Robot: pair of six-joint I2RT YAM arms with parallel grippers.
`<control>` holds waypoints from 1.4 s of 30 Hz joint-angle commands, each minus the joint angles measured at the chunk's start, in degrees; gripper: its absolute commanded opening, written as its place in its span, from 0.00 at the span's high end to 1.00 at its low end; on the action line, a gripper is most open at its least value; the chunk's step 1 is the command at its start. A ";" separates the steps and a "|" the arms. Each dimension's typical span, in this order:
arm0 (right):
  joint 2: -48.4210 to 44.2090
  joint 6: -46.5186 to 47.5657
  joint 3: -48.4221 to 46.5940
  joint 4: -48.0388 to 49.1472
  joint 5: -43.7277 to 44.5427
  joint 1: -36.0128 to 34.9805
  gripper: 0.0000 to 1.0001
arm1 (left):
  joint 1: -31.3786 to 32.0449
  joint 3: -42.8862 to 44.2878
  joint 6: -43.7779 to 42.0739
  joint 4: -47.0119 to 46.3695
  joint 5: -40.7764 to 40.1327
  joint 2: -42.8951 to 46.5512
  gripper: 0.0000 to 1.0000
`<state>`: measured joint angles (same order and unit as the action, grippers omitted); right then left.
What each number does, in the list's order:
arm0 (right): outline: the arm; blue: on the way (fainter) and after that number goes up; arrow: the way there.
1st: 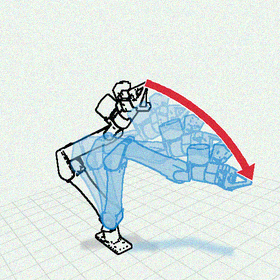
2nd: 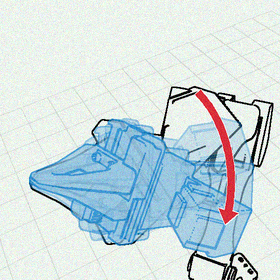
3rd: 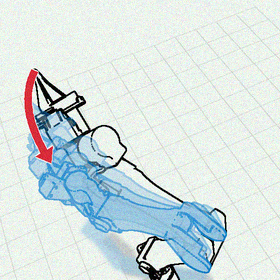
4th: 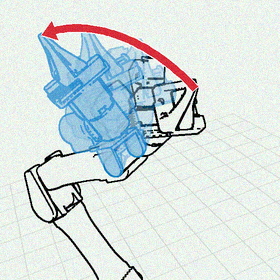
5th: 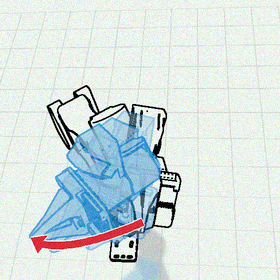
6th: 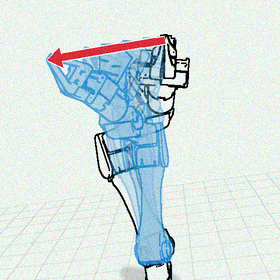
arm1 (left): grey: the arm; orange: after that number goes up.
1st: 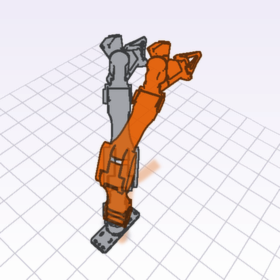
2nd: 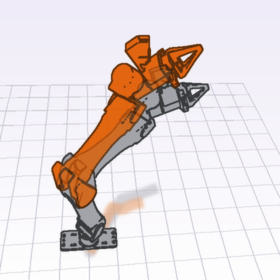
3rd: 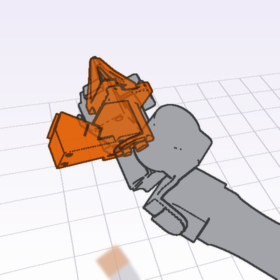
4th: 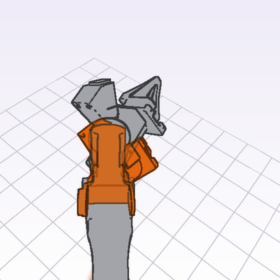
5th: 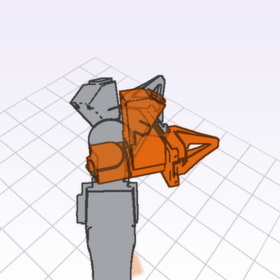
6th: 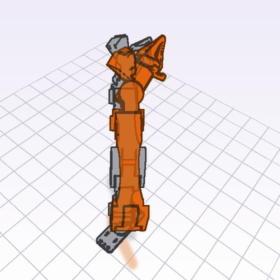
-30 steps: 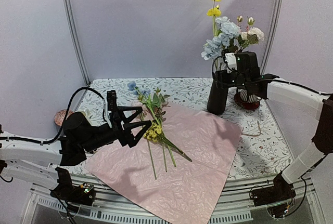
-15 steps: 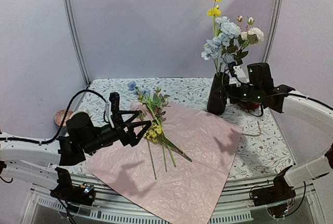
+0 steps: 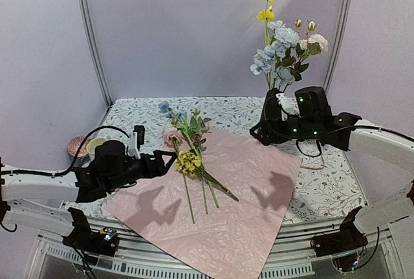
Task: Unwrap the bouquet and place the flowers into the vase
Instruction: Adjust the fake flower on the flattened wrapping paper.
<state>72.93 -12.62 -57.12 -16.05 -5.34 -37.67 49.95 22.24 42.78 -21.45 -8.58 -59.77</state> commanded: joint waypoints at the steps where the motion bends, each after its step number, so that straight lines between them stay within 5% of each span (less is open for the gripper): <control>1: 0.71 -2.20 3.19 5.23 -4.39 -1.06 0.00 | -1.98 -0.58 6.06 3.77 3.78 -4.41 0.13; 8: 10.25 -0.68 4.88 14.03 -14.80 -4.78 0.17 | -2.33 4.32 10.82 4.42 9.98 -16.66 0.25; 15: 25.43 4.07 -3.49 9.70 -15.40 -9.39 0.39 | -2.19 8.39 11.55 6.94 12.18 -23.89 0.30; 22: 32.75 6.25 -7.54 7.21 -12.70 -12.87 0.52 | -2.08 7.39 11.68 8.26 9.96 -21.98 0.30; 33: 39.60 7.31 -11.61 3.61 -11.13 -15.01 0.56 | -2.09 5.82 10.22 10.71 6.38 -16.71 0.30; 38: 41.28 6.92 -11.70 2.73 -10.83 -15.22 0.67 | -2.10 5.37 10.09 10.99 5.97 -15.29 0.30; 42: 40.32 6.52 -11.70 2.92 -11.45 -15.19 0.86 | -2.20 5.53 9.86 11.84 5.56 -14.49 0.30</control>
<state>113.16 -5.93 -67.64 -12.56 -16.84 -52.49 48.18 28.38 53.58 -11.14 -2.02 -75.57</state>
